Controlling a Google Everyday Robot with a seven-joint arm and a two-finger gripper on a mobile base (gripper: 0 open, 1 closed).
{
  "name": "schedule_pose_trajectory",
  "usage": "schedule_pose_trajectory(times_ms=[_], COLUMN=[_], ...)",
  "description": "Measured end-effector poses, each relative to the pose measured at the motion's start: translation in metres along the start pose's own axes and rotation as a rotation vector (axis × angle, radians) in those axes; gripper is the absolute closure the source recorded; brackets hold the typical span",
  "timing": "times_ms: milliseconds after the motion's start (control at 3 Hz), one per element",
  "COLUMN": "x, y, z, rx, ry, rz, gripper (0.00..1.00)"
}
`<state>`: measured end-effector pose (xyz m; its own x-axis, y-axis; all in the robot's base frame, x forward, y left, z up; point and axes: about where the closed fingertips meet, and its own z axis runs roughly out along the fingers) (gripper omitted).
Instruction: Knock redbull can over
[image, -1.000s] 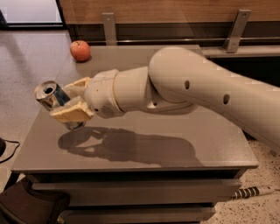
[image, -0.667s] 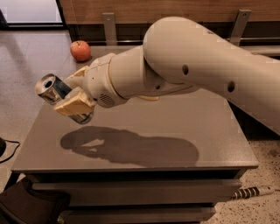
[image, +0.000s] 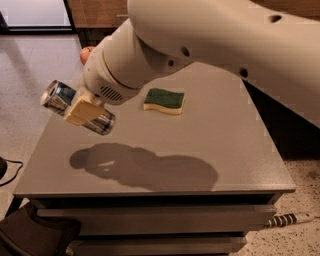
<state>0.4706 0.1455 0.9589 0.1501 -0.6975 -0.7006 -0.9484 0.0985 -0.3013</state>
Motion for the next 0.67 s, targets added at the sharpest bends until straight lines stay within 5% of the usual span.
schedule_pose_trajectory(times_ms=[667], x=[0.026], y=[-0.008], z=[0.008], rx=[0.020], ry=[0.314], rz=[0.075], gripper=[1.00])
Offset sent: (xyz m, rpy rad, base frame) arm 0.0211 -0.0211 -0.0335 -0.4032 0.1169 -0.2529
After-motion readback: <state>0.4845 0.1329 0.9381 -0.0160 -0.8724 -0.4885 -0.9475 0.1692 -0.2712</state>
